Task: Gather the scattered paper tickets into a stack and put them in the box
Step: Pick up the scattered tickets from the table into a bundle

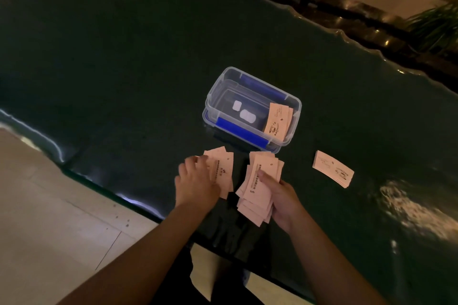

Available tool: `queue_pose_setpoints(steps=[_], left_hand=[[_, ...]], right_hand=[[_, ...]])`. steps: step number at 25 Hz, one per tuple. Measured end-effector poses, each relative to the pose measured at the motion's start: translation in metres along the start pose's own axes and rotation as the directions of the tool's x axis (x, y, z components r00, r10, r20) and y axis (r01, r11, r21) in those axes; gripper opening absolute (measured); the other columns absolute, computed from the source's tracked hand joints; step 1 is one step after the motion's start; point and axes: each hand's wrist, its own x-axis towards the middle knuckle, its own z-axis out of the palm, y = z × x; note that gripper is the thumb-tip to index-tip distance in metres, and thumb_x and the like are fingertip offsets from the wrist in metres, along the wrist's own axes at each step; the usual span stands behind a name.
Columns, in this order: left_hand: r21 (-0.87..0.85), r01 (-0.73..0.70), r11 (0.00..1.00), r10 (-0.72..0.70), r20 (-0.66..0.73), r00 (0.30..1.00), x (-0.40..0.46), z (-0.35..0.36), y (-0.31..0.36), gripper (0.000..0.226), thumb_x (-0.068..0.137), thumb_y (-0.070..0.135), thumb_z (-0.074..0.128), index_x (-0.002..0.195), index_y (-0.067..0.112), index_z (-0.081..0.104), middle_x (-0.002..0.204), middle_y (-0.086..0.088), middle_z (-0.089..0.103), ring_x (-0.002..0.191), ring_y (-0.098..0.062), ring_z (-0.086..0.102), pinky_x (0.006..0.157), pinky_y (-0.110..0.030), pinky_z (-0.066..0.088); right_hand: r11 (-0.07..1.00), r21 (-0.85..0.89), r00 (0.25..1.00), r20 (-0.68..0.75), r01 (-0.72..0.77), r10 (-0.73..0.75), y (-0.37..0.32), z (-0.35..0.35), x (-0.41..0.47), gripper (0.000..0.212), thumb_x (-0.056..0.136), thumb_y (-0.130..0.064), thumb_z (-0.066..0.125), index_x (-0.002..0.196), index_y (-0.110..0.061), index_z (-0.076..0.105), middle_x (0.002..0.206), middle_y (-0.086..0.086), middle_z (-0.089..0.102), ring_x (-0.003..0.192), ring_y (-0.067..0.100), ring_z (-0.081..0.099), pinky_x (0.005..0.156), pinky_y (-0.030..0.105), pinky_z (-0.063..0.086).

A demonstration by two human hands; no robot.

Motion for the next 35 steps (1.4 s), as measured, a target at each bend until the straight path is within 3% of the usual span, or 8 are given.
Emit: queue_pose_setpoints(steps=[4, 6, 9, 16, 20, 24, 30, 35], left_hand=[[-0.032, 0.134, 0.991, -0.130, 0.097, 0.987, 0.008, -0.010, -0.029, 0.080, 0.082, 0.045, 0.078, 0.146, 0.017, 0.039, 0.145, -0.010, 0.044, 0.131, -0.029, 0.046, 0.106, -0.047, 0.047], [-0.012, 0.158, 0.987, -0.158, -0.001, 0.987, 0.012, -0.016, -0.036, 0.069, 0.085, 0.041, 0.074, 0.143, 0.017, 0.045, 0.141, -0.009, 0.048, 0.128, -0.028, 0.048, 0.104, -0.046, 0.047], [0.085, -0.012, 0.996, 0.018, -0.068, 0.998, 0.008, -0.021, -0.031, 0.051, 0.093, 0.038, 0.065, 0.139, 0.020, 0.054, 0.137, -0.005, 0.056, 0.124, -0.024, 0.050, 0.105, -0.043, 0.045], [-0.076, -0.138, 0.988, 0.152, 0.234, 0.960, -0.015, -0.004, -0.002, 0.043, 0.098, 0.027, 0.060, 0.140, 0.018, 0.055, 0.138, -0.006, 0.060, 0.128, -0.024, 0.052, 0.113, -0.043, 0.042], [-0.175, 0.041, 0.984, 0.002, 0.236, 0.972, -0.011, -0.005, -0.002, 0.048, 0.094, 0.027, 0.067, 0.138, 0.018, 0.054, 0.138, -0.004, 0.057, 0.127, -0.022, 0.051, 0.109, -0.043, 0.046], [-0.206, 0.080, 0.975, -0.055, 0.124, 0.991, -0.007, -0.007, -0.001, 0.049, 0.095, 0.025, 0.057, 0.143, 0.016, 0.053, 0.147, -0.007, 0.048, 0.134, -0.027, 0.041, 0.114, -0.045, 0.039], [-0.256, 0.134, 0.957, -0.095, 0.159, 0.983, -0.002, -0.005, 0.004, 0.052, 0.099, 0.035, 0.046, 0.147, 0.014, 0.048, 0.146, -0.014, 0.050, 0.135, -0.033, 0.040, 0.115, -0.047, 0.031], [-0.447, 0.173, 0.878, -0.072, 0.235, 0.969, -0.005, 0.001, 0.007, 0.049, 0.101, 0.030, 0.045, 0.147, 0.014, 0.049, 0.148, -0.013, 0.045, 0.132, -0.029, 0.047, 0.114, -0.050, 0.040]], right_hand=[[0.998, -0.069, 0.998, 0.071, 0.007, -0.002, 0.001, 0.017, 0.005, 0.055, 0.073, -0.036, 0.086, 0.126, -0.029, 0.071, 0.111, 0.005, 0.083, 0.110, 0.029, 0.076, 0.088, 0.055, 0.061], [0.998, -0.065, 0.995, 0.101, -0.005, 0.012, 0.002, 0.026, 0.009, 0.054, 0.075, -0.034, 0.086, 0.127, -0.030, 0.072, 0.112, 0.004, 0.083, 0.112, 0.029, 0.076, 0.091, 0.057, 0.061], [0.999, -0.040, 0.993, 0.111, -0.021, 0.026, 0.005, 0.040, 0.013, 0.042, 0.086, -0.029, 0.082, 0.128, -0.029, 0.072, 0.117, 0.006, 0.082, 0.112, 0.028, 0.075, 0.087, 0.054, 0.061], [0.997, -0.058, 0.997, -0.050, 0.053, -0.056, 0.011, 0.056, 0.013, 0.043, 0.089, -0.030, 0.082, 0.130, -0.030, 0.069, 0.118, 0.006, 0.079, 0.107, 0.028, 0.075, 0.088, 0.055, 0.062], [0.996, -0.074, 0.986, -0.156, 0.039, -0.050, 0.009, 0.052, 0.012, 0.055, 0.087, -0.032, 0.084, 0.137, -0.031, 0.063, 0.118, 0.006, 0.077, 0.103, 0.028, 0.075, 0.086, 0.054, 0.062], [0.989, -0.149, 0.995, -0.093, 0.019, -0.034, 0.004, 0.051, 0.013, 0.055, 0.085, -0.032, 0.085, 0.136, -0.034, 0.064, 0.116, 0.004, 0.078, 0.103, 0.027, 0.076, 0.083, 0.053, 0.062], [0.982, -0.184, 0.999, -0.023, 0.035, -0.040, 0.002, 0.069, 0.022, 0.030, 0.087, -0.035, 0.083, 0.109, -0.049, 0.067, 0.116, -0.002, 0.078, 0.104, 0.024, 0.076, 0.081, 0.049, 0.064], [0.981, -0.193, 1.000, -0.022, -0.013, 0.009, 0.011, 0.069, 0.026, 0.017, 0.091, -0.042, 0.078, 0.102, -0.051, 0.067, 0.091, -0.007, 0.084, 0.080, 0.018, 0.082, 0.058, 0.038, 0.065]])
